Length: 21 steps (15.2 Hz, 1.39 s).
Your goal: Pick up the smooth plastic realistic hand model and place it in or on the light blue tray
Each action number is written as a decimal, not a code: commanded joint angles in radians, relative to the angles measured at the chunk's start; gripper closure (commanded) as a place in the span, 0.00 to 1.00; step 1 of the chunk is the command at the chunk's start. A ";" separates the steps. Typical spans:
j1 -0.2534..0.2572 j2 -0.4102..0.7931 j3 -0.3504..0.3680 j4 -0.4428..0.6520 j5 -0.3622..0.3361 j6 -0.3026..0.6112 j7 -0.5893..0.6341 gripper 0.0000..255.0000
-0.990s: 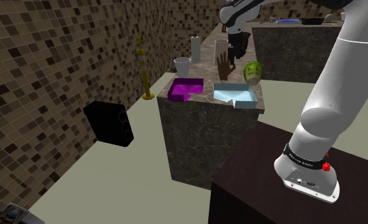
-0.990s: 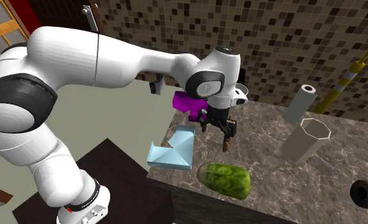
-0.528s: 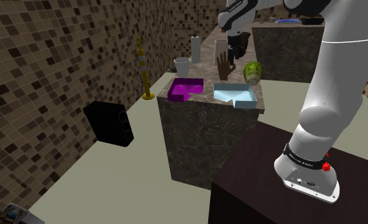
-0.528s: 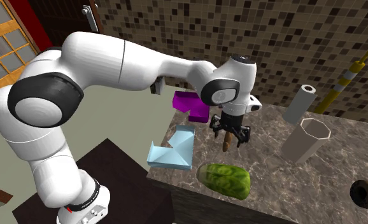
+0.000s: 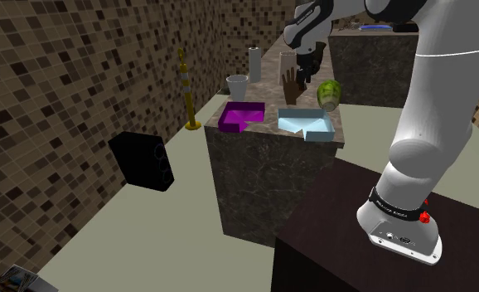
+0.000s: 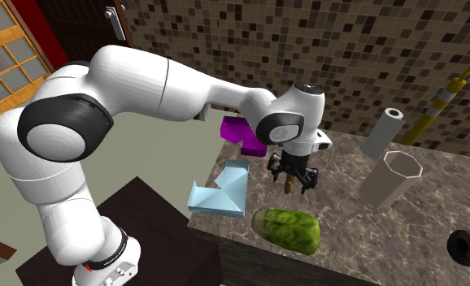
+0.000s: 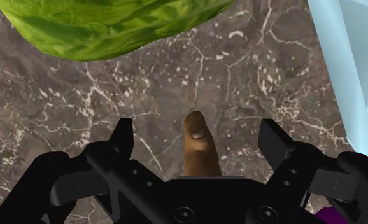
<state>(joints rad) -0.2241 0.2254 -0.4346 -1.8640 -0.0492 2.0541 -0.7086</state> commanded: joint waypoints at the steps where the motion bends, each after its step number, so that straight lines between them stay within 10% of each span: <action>1: 0.000 0.001 0.000 -0.001 0.000 0.002 0.000 0.00; 4: 0.000 0.001 0.000 -0.001 0.000 0.002 0.000 0.00; 5: 0.000 0.001 0.000 -0.001 0.000 0.002 0.000 1.00; 21: 0.004 -0.030 -0.003 0.057 -0.011 -0.085 -0.001 1.00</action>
<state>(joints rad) -0.2213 0.2013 -0.4371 -1.8159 -0.0579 1.9842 -0.7099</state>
